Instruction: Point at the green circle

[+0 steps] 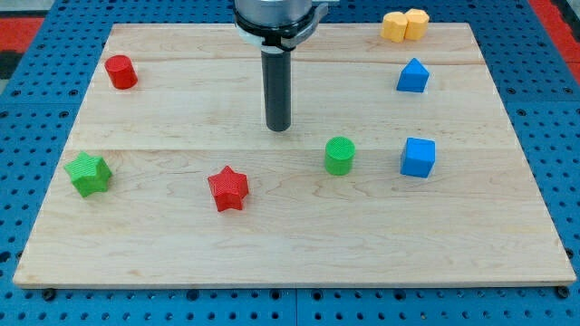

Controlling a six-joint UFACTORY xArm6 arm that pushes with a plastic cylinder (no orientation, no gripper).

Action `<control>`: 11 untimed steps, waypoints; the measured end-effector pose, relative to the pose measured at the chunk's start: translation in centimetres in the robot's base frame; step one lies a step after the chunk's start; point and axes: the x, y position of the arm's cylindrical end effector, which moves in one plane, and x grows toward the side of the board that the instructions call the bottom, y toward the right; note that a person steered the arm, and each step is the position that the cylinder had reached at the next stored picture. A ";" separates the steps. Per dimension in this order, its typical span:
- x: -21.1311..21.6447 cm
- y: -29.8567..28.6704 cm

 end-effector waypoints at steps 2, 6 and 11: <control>0.0 -1.9; 5.2 -1.4; 5.3 7.8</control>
